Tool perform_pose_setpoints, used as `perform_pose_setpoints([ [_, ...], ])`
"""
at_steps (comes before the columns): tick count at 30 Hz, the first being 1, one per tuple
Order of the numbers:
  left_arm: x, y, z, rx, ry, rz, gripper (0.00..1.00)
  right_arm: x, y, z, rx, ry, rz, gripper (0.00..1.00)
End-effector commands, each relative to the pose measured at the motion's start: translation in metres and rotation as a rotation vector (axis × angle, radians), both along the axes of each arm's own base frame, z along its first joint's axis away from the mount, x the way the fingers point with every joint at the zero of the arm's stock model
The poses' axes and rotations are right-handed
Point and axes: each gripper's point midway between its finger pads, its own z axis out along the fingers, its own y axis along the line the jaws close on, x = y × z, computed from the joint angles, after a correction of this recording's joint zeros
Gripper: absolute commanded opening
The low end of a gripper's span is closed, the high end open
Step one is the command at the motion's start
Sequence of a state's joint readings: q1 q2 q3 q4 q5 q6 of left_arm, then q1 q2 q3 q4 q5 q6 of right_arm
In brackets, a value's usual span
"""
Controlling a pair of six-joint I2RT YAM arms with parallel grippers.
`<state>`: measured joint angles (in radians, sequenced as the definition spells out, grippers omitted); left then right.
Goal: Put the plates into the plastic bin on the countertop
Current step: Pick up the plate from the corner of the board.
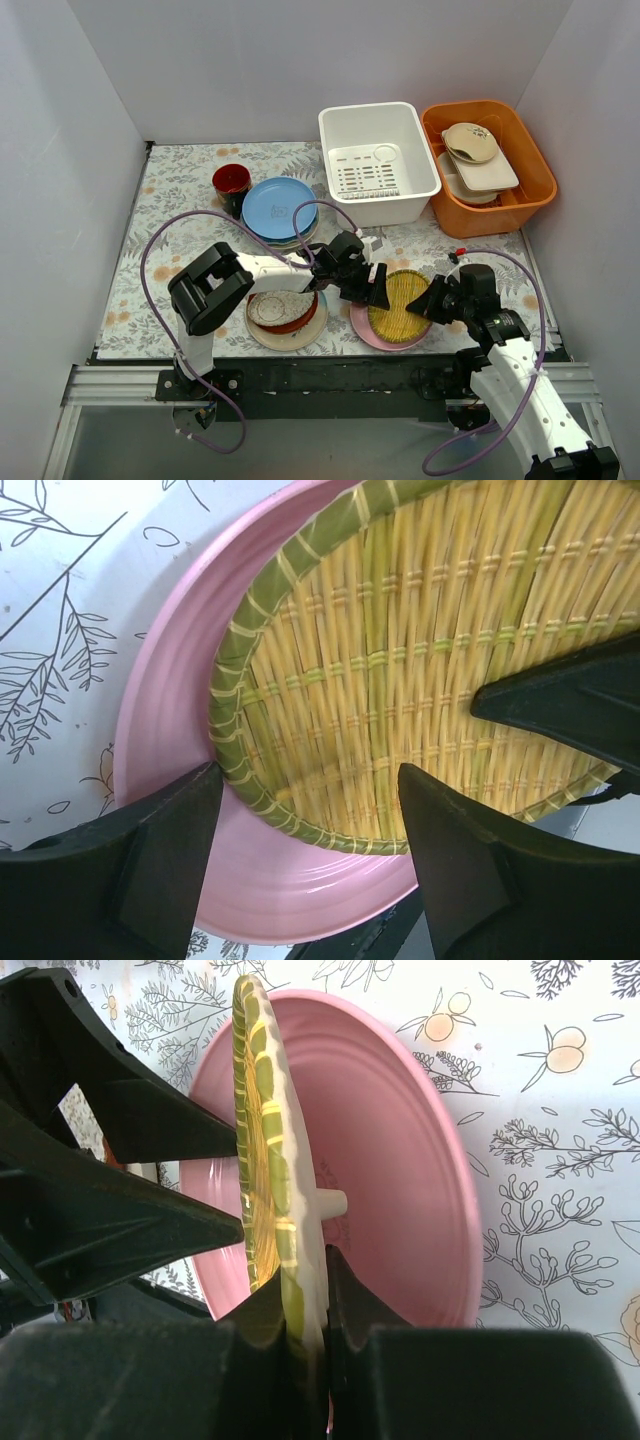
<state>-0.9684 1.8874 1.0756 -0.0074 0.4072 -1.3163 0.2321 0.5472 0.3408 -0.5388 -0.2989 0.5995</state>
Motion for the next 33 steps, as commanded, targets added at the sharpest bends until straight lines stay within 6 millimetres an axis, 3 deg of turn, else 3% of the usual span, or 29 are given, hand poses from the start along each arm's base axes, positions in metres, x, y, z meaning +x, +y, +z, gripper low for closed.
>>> perform_pose_setpoints([
  [1, -0.014, 0.003, -0.015, 0.056, 0.001, -0.035, 0.74, 0.0, 0.004, 0.004, 0.0, -0.022, 0.041, 0.01],
  [8, -0.011, -0.002, 0.006, 0.016, -0.036, -0.041, 0.87, 0.008, 0.003, 0.016, -0.015, -0.056, 0.05, 0.01],
  [10, -0.009, -0.005, 0.014, 0.001, -0.053, -0.046, 0.98, 0.01, 0.003, 0.017, -0.021, -0.064, 0.055, 0.01],
  [22, 0.004, -0.023, 0.071, -0.075, -0.149, -0.094, 0.98, 0.024, 0.006, 0.029, -0.012, -0.116, 0.046, 0.01],
  [28, 0.016, -0.011, 0.102, -0.067, -0.262, -0.045, 0.98, 0.029, 0.009, 0.039, -0.008, -0.135, 0.064, 0.01],
  [33, 0.037, 0.016, 0.159, -0.069, -0.43, 0.097, 0.98, 0.034, 0.009, 0.06, -0.018, -0.214, 0.093, 0.01],
])
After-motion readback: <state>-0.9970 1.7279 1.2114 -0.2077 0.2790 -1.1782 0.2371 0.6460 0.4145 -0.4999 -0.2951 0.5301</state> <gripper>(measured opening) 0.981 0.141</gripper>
